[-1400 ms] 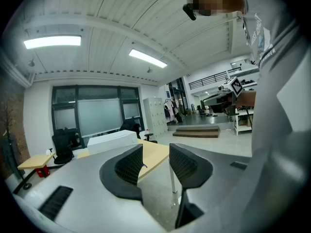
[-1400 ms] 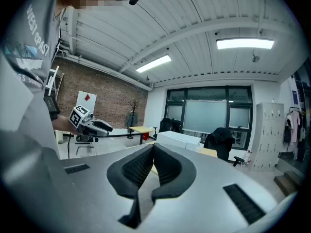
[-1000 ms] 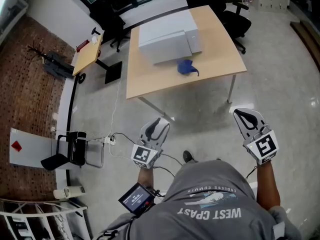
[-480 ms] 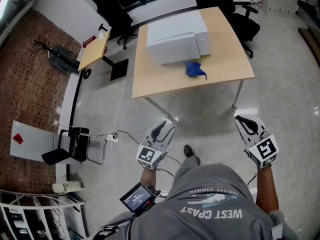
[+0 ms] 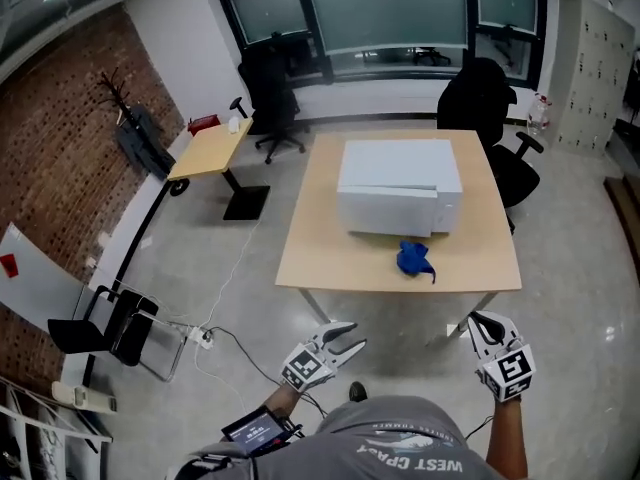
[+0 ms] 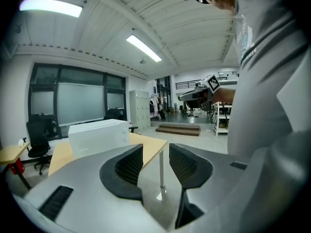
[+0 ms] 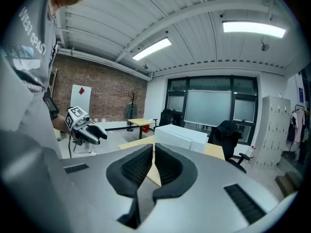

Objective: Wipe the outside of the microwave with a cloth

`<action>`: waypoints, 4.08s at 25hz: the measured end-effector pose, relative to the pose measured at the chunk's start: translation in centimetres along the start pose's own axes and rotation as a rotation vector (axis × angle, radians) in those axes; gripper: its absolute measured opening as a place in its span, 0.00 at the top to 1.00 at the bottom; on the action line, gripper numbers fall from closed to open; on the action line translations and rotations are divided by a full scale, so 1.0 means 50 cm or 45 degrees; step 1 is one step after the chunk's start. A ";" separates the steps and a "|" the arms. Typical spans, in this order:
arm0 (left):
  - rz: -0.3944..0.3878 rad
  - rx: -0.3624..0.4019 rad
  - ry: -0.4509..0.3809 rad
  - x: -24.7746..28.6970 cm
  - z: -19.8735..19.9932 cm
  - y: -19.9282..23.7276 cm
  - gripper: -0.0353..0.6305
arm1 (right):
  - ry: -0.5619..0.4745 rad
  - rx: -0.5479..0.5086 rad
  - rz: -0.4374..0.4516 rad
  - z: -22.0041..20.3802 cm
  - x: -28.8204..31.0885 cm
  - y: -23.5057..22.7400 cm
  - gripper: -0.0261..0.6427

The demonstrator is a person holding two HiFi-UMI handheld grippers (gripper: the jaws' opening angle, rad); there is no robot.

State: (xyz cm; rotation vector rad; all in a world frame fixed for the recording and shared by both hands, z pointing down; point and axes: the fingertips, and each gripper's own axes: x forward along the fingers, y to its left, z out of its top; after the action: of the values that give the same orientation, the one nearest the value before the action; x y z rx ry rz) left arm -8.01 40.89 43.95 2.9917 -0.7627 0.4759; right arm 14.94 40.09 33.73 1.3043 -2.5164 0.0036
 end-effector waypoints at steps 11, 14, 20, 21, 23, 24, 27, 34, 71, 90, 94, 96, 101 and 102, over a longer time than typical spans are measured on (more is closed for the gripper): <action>0.038 -0.189 -0.183 0.037 0.013 0.309 0.68 | 0.125 0.038 0.042 0.021 0.303 0.018 0.93; -0.002 -0.186 -0.166 0.066 0.004 0.339 0.68 | 0.188 0.063 0.040 -0.007 0.345 -0.016 0.92; 0.037 -0.169 -0.166 0.120 0.029 0.413 0.68 | 0.237 0.073 0.121 -0.045 0.446 -0.089 0.92; 0.070 -0.170 -0.174 0.132 0.036 0.430 0.68 | 0.247 0.082 0.154 -0.061 0.475 -0.103 0.91; 0.129 -0.162 -0.185 0.157 0.051 0.459 0.68 | 0.274 0.104 0.230 -0.093 0.537 -0.130 0.81; 0.148 -0.150 -0.178 0.170 0.055 0.469 0.68 | 0.291 0.112 0.264 -0.112 0.569 -0.141 0.76; 0.180 -0.143 -0.119 0.197 0.038 0.477 0.68 | 0.392 0.109 0.339 -0.205 0.659 -0.154 0.76; 0.232 -0.248 -0.031 0.200 -0.030 0.485 0.68 | 0.787 0.069 0.363 -0.506 0.847 -0.154 0.76; 0.119 -0.291 0.071 0.127 -0.113 0.651 0.68 | 0.068 0.309 0.033 -0.178 1.097 -0.156 0.86; 0.130 -0.261 0.151 0.112 -0.123 0.657 0.68 | 0.141 0.493 0.174 -0.211 1.240 -0.036 0.87; 0.146 -0.273 0.167 0.100 -0.139 0.665 0.68 | 0.131 0.561 0.133 -0.251 1.210 -0.070 0.87; 0.123 -0.271 0.162 0.111 -0.143 0.663 0.68 | 0.111 0.586 0.060 -0.266 1.157 -0.135 0.87; 0.040 -0.258 0.123 0.159 -0.126 0.656 0.68 | 0.000 0.685 -0.319 -0.288 0.938 -0.364 0.87; 0.025 -0.251 0.115 0.165 -0.123 0.657 0.68 | -0.028 0.711 -0.422 -0.290 0.889 -0.412 0.87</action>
State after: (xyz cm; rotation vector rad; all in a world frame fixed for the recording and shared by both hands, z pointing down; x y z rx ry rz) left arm -18.33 8.69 50.39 2.7640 -0.7820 0.5013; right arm 11.28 -5.42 56.70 1.9207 -2.3674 0.6614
